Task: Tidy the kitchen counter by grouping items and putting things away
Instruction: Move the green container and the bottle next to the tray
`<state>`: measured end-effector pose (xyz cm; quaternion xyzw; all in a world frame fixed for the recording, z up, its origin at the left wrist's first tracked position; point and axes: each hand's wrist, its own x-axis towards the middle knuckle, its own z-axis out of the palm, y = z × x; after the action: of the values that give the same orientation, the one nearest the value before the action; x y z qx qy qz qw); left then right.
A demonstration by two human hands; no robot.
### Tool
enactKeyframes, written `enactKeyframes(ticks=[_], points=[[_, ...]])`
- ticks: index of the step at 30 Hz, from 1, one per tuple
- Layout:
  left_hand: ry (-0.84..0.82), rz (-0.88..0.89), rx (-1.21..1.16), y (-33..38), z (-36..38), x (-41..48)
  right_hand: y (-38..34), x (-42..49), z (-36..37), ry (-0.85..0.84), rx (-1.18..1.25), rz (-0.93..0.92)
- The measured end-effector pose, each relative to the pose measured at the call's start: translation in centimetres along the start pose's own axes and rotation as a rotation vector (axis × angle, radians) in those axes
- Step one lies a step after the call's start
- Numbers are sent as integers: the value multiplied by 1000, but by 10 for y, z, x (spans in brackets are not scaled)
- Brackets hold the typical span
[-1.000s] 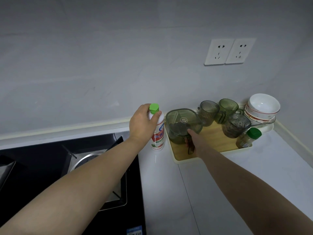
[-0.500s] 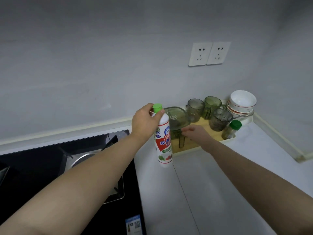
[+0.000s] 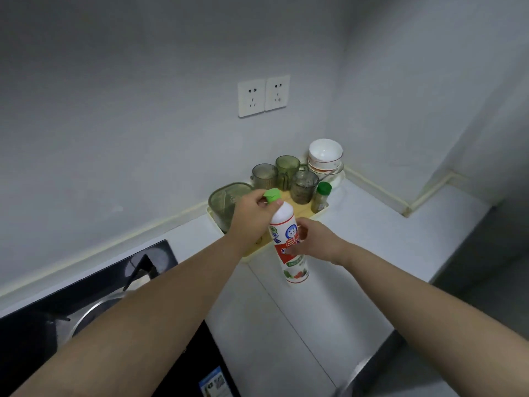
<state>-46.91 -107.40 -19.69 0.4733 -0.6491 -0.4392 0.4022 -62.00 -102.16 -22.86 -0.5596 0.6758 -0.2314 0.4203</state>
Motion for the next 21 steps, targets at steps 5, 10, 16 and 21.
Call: enactKeyframes(ticks=[5,10,16,21], points=[[-161,-26,-73,15,53,10,38,-16,-35,169,-51,83],[-244,11,-98,29,110,43,67,-4,-84,273,-39,118],[-242,29,-68,43,187,97,103,34,-150,453,-25,160],[-252,-1,3,35,240,143,132,74,-199,556,92,192]])
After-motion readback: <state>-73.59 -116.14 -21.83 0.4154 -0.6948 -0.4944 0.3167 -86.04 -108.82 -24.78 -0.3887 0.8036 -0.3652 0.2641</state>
